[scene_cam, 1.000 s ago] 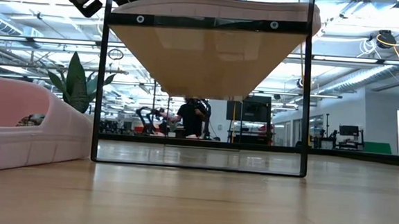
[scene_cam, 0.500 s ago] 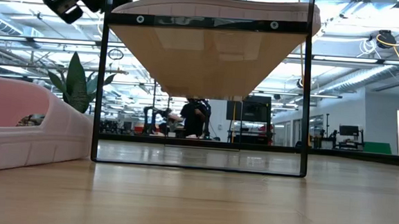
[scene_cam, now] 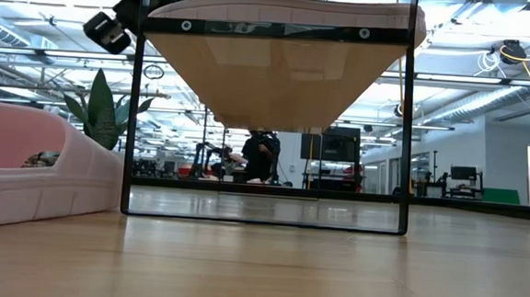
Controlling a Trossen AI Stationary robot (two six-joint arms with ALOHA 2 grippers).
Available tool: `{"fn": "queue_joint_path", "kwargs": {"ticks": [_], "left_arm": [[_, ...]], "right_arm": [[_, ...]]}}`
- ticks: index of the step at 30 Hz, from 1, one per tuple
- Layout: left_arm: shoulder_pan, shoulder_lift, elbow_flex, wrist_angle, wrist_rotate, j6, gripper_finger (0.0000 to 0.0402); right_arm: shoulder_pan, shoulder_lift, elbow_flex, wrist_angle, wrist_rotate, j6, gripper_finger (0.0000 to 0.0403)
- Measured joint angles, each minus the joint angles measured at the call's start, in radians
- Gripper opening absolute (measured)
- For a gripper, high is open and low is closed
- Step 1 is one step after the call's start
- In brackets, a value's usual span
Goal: Pick and place slides into the shelf
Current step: Put the white slides on the shelf
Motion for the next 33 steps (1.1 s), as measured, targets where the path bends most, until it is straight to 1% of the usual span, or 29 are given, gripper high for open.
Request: {"fn": "queue_joint_path", "kwargs": {"ticks": [3, 5, 8, 10, 12, 15, 20, 22, 26, 29, 33], "left_arm": [[0.010, 0.014, -0.003, -0.021, 0.028, 0.019, 0.0108], [0.011, 0.033, 0.002, -0.004, 0.051, 0.024, 0.0108], [0.010, 0.052, -0.004, -0.034, 0.060, 0.042, 0.0108], [0.010, 0.062, 0.002, -0.022, 0.066, 0.045, 0.0108], [0.014, 0.065, -0.003, -0.074, 0.065, 0.054, 0.0108], [0.015, 0.063, 0.001, -0.104, 0.065, 0.063, 0.0108], [0.002, 0.063, -0.001, -0.305, 0.104, 0.066, 0.0108], [-0.016, 0.063, -0.001, -0.390, 0.111, 0.068, 0.0108], [-0.067, 0.063, -0.001, -0.512, 0.115, 0.086, 0.0108], [-0.110, 0.063, -0.001, -0.576, 0.114, 0.101, 0.0108], [-0.159, 0.063, -0.001, -0.637, 0.108, 0.083, 0.0108]], "right_arm": [[0.000, 0.000, 0.000, 0.000, 0.000, 0.000, 0.0109], [0.000, 0.000, 0.000, 0.000, 0.000, 0.000, 0.0109], [0.000, 0.000, 0.000, 0.000, 0.000, 0.000, 0.0109], [0.000, 0.000, 0.000, 0.000, 0.000, 0.000, 0.0109], [0.000, 0.000, 0.000, 0.000, 0.000, 0.000, 0.0109], [0.000, 0.000, 0.000, 0.000, 0.000, -0.002, 0.0109], [0.000, 0.000, 0.000, 0.000, 0.000, -0.005, 0.0109], [0.000, 0.000, 0.000, 0.000, 0.000, -0.007, 0.0109], [0.000, 0.000, 0.000, 0.000, 0.000, -0.007, 0.0109], [0.000, 0.000, 0.000, 0.000, 0.000, -0.010, 0.0109], [0.000, 0.000, 0.000, 0.000, 0.000, -0.047, 0.0109]]}}
